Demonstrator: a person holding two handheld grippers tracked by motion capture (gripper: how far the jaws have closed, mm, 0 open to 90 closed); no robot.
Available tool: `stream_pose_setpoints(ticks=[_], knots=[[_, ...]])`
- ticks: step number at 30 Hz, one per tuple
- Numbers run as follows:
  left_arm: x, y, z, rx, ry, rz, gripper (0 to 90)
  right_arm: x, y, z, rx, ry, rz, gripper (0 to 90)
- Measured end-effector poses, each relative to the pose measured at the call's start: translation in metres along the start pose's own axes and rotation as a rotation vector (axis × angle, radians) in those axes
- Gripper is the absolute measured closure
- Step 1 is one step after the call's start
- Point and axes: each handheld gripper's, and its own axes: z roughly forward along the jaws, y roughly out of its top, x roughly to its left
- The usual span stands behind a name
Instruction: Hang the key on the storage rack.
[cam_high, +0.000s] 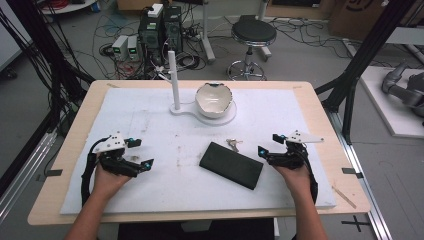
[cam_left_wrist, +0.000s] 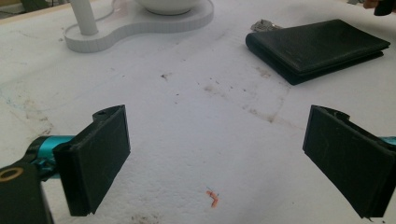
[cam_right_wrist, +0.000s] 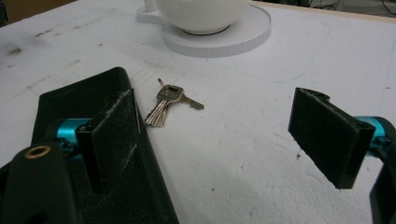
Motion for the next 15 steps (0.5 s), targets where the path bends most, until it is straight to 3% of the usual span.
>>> stream_pose_setpoints(ticks=[10,15], knots=[[0.0007,0.0001,0.0004,0.002,0.006,-0.002,7.4,-0.0008,0.0002,-0.0024,0.005,0.004,0.017,16.5],[0.0007,-0.0004,0.0007,0.01,0.001,-0.005,7.4,0.004,0.0033,-0.003,-0.011,0.01,-0.011,16.6]])
